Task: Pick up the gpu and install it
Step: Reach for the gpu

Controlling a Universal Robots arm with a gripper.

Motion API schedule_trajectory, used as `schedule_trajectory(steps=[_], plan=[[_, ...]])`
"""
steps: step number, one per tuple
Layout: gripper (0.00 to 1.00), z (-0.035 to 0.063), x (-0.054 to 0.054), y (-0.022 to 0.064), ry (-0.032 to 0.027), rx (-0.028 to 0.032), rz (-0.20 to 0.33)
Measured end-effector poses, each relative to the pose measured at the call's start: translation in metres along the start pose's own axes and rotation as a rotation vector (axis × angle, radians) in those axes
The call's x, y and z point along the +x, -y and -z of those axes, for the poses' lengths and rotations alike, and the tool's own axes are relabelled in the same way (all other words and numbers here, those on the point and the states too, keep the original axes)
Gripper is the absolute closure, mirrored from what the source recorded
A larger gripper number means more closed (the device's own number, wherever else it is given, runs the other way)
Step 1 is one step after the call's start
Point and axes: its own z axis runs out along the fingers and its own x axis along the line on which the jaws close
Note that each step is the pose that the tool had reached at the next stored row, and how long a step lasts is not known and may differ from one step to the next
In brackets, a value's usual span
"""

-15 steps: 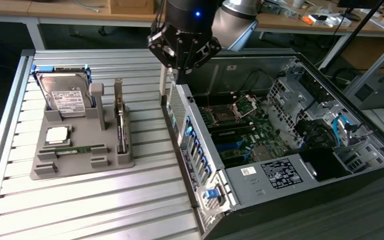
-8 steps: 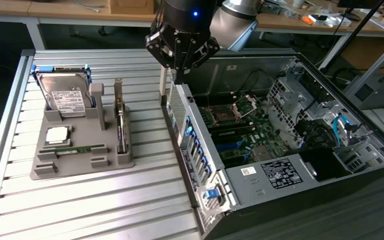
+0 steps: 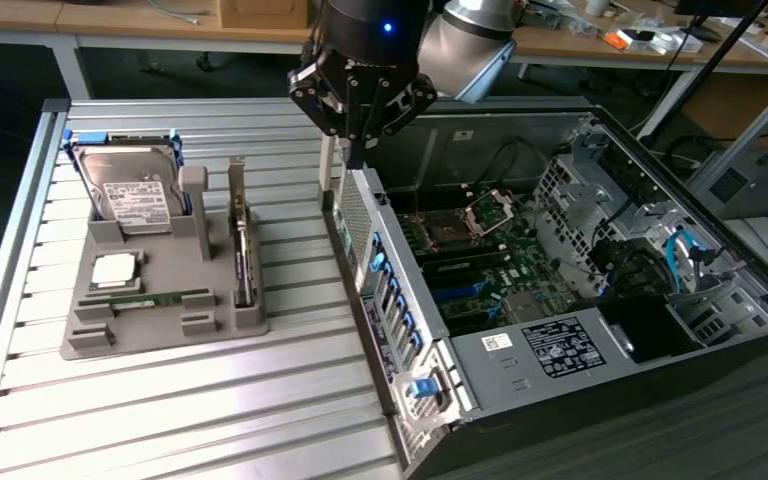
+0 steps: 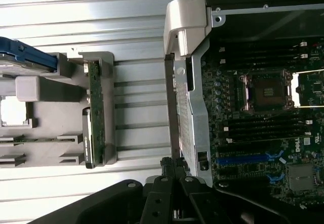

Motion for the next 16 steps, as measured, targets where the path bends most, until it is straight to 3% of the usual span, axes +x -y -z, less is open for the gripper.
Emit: schedule_trajectory(steps=[16], plan=[[0.89,0.0002,0.0077,0.0006,0.0,0.0,0.0]])
